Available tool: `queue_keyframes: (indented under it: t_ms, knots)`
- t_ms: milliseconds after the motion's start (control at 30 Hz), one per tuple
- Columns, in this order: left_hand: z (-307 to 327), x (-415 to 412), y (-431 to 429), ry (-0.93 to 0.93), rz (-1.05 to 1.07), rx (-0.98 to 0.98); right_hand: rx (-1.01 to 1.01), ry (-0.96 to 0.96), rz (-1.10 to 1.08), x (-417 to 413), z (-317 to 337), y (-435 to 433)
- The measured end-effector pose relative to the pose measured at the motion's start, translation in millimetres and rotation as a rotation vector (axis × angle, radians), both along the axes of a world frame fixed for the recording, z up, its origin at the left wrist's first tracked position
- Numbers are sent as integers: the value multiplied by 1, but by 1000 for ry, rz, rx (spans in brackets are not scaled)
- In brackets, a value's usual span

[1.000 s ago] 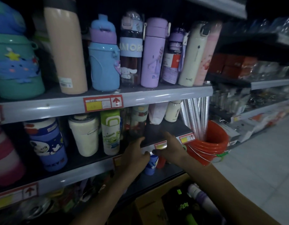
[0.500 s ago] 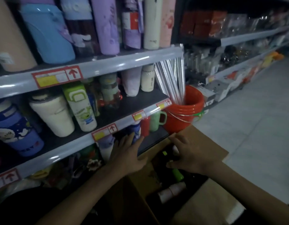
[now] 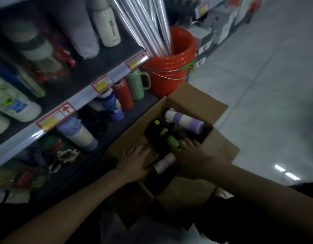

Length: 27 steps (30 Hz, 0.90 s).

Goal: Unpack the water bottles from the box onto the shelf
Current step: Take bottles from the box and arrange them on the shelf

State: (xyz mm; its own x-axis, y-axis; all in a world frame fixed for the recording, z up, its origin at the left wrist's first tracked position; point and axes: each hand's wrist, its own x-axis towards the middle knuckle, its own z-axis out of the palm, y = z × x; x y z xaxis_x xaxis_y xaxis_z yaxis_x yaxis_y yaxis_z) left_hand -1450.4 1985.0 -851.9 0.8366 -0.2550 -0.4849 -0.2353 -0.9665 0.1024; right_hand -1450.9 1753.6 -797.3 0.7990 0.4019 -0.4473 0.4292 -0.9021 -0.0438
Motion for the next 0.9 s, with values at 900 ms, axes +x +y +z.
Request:
queue_keyframes:
  t_ms: [900]
  knots:
    - [-173, 51, -78, 287, 458, -168, -125, 159, 119, -13, -14, -22]
